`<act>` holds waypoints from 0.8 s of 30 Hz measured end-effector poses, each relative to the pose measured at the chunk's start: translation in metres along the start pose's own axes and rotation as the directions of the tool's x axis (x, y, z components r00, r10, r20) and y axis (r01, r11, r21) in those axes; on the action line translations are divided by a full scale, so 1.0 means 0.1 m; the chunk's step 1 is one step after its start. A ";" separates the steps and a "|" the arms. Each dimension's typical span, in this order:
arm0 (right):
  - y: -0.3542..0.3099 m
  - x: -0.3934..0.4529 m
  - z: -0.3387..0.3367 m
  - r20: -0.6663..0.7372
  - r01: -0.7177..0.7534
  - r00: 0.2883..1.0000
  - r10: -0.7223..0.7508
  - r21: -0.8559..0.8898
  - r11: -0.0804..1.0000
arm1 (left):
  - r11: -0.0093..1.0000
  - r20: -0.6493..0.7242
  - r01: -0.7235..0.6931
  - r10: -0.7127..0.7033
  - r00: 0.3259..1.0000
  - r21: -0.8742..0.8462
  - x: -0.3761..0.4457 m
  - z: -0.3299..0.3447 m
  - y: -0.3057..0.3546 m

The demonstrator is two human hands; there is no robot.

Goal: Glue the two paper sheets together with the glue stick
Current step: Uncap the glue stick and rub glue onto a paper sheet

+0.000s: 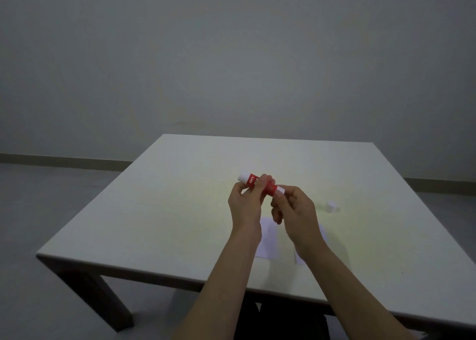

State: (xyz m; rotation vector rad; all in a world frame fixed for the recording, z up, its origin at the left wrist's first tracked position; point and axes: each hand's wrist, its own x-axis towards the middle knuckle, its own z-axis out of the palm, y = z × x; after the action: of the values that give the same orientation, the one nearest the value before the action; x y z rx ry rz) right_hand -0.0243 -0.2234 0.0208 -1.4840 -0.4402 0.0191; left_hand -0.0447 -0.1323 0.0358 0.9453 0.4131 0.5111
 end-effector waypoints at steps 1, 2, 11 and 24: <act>0.01 0.00 0.00 -0.011 -0.065 0.998 0.066 0.041 0.997 | 1.000 0.015 -0.005 0.005 1.000 -0.019 -0.01 -0.01 0.00; 0.01 0.01 0.02 -0.007 -0.179 0.984 0.180 0.079 0.981 | 1.000 0.026 -0.013 0.013 1.000 -0.010 -0.01 -0.01 -0.01; -0.04 0.00 0.06 0.061 -0.020 0.998 0.029 -0.153 0.988 | 0.998 -0.004 -0.034 0.034 0.999 0.062 0.03 -0.06 0.01; -0.15 0.06 -0.06 0.516 -0.833 0.546 0.660 0.418 0.363 | 0.998 0.353 -0.058 0.054 0.934 0.002 0.03 -0.23 -0.05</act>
State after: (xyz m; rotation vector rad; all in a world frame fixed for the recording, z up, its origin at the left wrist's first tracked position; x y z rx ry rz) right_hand -0.0204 -0.2293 0.0364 -0.8667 0.1169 1.0564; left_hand -0.0534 -0.1182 0.0195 1.0395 0.0636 0.3794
